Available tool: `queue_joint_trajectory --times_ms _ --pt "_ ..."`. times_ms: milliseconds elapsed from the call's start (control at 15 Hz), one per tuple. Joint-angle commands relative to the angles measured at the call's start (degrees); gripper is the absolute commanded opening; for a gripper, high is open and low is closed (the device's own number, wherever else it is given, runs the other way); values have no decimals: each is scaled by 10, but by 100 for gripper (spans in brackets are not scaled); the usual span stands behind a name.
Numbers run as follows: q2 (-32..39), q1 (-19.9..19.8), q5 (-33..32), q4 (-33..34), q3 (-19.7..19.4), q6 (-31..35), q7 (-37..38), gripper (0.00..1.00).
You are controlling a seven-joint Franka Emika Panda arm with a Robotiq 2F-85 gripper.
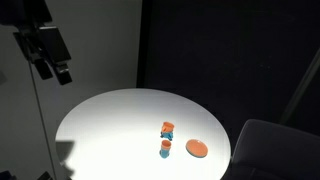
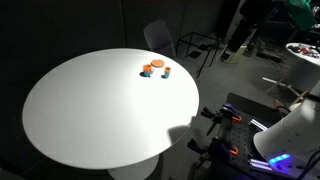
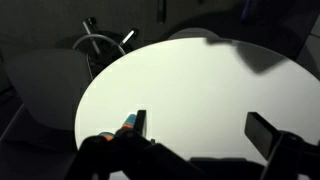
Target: Pick up the stacked blue and orange cups and move them to the left side of the table
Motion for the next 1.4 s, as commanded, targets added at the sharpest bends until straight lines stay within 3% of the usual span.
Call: queue_joint_trajectory --times_ms 0,867,1333 --pt "2 1 -1 -1 -1 -2 1 100" --pt "7 1 -1 -2 -1 -2 1 100" --pt "79 -9 -11 53 -1 43 4 100"
